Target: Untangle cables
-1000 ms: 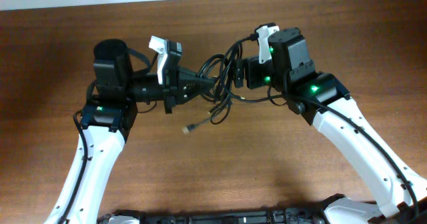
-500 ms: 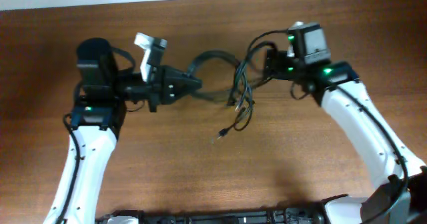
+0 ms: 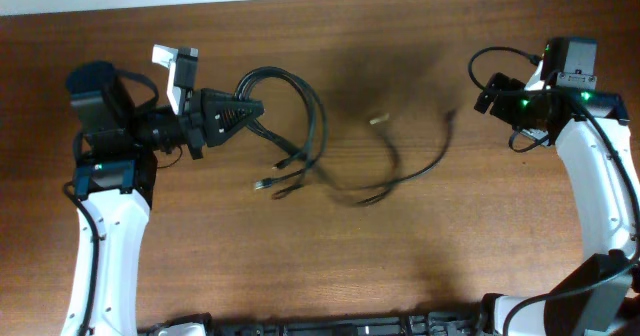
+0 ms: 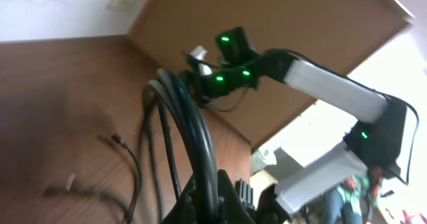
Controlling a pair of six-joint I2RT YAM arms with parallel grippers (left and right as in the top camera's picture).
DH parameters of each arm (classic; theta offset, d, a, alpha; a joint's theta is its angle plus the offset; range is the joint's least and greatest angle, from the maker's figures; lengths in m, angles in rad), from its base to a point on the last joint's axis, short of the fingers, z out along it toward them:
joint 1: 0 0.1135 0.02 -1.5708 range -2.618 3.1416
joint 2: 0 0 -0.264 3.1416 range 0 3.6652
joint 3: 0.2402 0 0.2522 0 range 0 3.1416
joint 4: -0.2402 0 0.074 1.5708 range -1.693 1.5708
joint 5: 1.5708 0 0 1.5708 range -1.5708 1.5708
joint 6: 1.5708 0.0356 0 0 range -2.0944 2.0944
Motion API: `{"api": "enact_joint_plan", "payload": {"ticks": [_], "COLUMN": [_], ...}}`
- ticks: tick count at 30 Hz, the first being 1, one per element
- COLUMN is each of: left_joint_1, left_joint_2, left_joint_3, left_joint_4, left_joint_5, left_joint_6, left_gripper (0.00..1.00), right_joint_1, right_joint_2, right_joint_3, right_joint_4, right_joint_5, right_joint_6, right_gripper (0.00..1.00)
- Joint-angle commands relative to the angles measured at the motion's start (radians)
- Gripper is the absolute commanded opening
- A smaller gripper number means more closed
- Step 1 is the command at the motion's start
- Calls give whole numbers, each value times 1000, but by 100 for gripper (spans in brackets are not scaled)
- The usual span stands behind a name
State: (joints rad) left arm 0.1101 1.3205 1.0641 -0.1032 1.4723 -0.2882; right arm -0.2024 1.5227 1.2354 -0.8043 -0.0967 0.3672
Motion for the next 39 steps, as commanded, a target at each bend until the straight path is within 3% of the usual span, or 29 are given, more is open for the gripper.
{"api": "enact_joint_plan", "payload": {"ticks": [1,4,10,13,16,18,22,26,36,39], "left_joint_1": [8,8,-87,-187,-303,-386,-419,-420,-417,-387], "left_joint_2": [-13,-13,-14,-13,-13,-12,-12,-13,-13,-12], "left_joint_3": [12,12,12,12,12,12,12,12,12,12], "left_joint_4": [-96,-168,128,140,-17,-171,-232,-273,-586,-614], "left_joint_5": [-168,-315,-306,-514,-910,-1137,-1140,-1177,-1763,-1775], "left_joint_6": [-15,-146,-357,-352,-233,-232,-166,-150,-106,-107], "left_gripper": [0,0,0,4,45,87,95,96,99,99], "right_joint_1": [-1,-1,-1,-1,-1,-1,-1,-1,6,55], "right_joint_2": [8,8,9,9,9,9,9,9,10,10], "right_joint_3": [9,9,9,9,9,9,9,9,9,9], "right_joint_4": [-40,-70,-68,-73,-81,-82,-82,-87,-100,-83], "right_joint_5": [-42,-102,-132,-133,-132,-133,-133,-136,-248,-306], "right_joint_6": [5,4,4,5,5,5,5,4,4,-50], "right_gripper": [98,98,98,98,98,98,98,98,98,98]}}
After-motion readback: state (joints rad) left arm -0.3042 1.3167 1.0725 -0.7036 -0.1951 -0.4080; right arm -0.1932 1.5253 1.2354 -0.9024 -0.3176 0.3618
